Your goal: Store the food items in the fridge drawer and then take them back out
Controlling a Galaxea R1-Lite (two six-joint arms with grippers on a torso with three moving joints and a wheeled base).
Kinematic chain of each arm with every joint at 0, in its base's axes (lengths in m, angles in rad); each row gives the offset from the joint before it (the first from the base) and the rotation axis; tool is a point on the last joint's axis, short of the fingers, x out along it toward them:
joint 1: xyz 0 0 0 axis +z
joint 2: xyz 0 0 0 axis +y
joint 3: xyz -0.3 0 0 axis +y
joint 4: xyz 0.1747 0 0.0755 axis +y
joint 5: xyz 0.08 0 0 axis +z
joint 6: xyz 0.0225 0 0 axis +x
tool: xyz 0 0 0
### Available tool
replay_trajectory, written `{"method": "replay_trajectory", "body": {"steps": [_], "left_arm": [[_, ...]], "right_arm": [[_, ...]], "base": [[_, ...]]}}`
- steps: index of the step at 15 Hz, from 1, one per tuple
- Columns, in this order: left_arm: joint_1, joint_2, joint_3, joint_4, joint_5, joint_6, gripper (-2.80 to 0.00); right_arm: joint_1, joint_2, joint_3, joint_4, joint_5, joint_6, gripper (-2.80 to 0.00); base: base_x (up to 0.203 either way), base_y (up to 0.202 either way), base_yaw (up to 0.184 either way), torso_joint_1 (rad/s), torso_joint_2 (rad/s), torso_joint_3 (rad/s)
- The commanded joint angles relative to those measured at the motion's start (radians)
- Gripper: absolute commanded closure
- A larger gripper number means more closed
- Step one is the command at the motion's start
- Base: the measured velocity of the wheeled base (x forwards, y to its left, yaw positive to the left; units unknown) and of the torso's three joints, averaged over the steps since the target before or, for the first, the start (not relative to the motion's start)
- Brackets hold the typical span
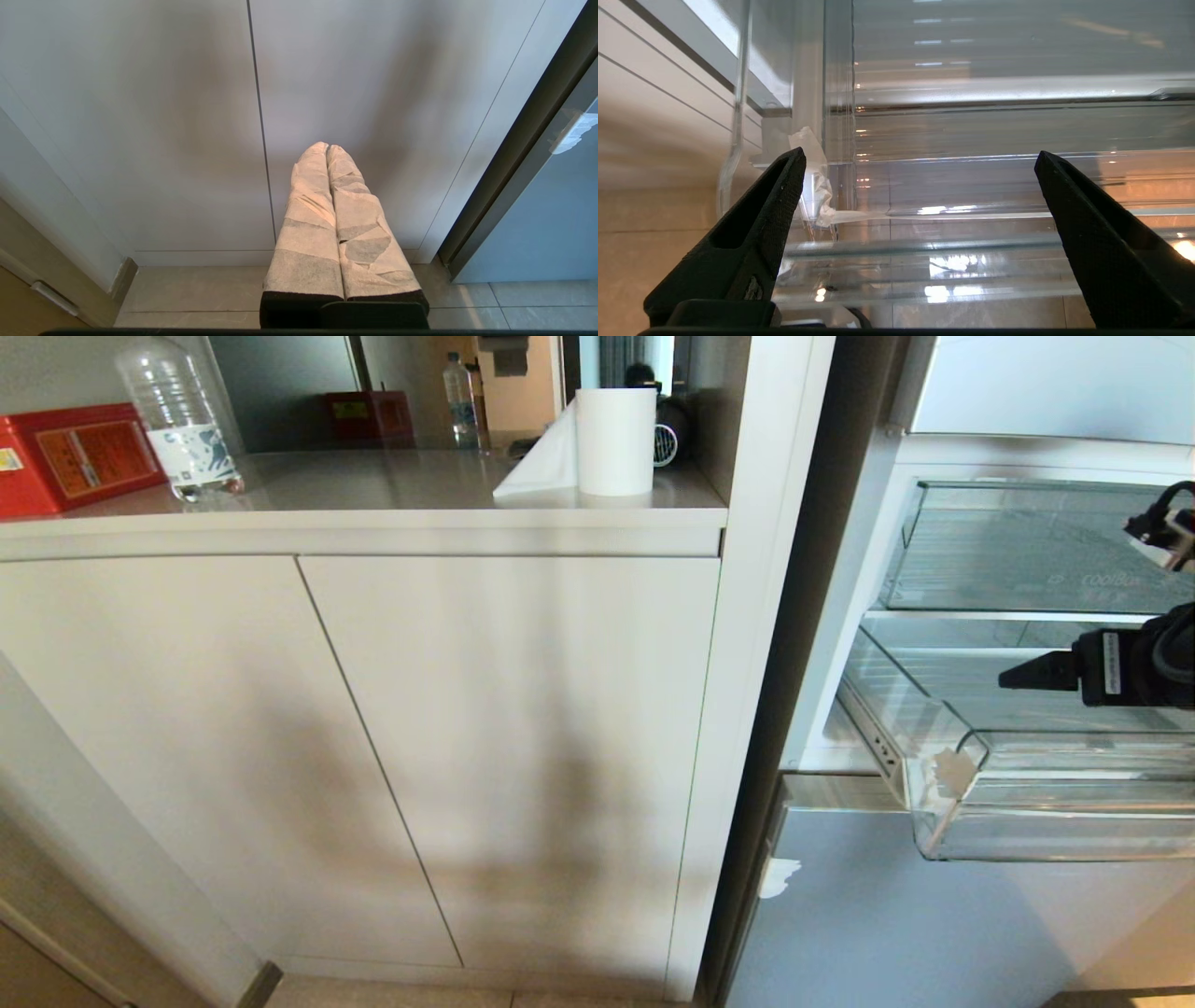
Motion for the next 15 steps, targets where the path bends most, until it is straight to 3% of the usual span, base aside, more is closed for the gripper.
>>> {"method": "replay_trajectory", "body": {"steps": [1,11,15], "left_arm": [[0.001,0.000,0.000,0.000,0.000,0.000,0.00],[0.001,0.000,0.000,0.000,0.000,0.000,0.00],[0.001,0.000,0.000,0.000,0.000,0.000,0.00]], "right_arm": [[0.000,0.040,0.008,0.002,-0.001,0.001,-2.80],[-0.005,-0.169,0.182,0.005,-0.009,-0.013,-2.80],[-0.005,-0.187,0.175,-0.020,0.000,-0.001,-2.80]], "base": [[0.000,0.000,0.000,0.000,0.00,0.000],[0.000,0.000,0.000,0.000,0.00,0.000],[0.000,0.000,0.000,0.000,0.00,0.000]]}}
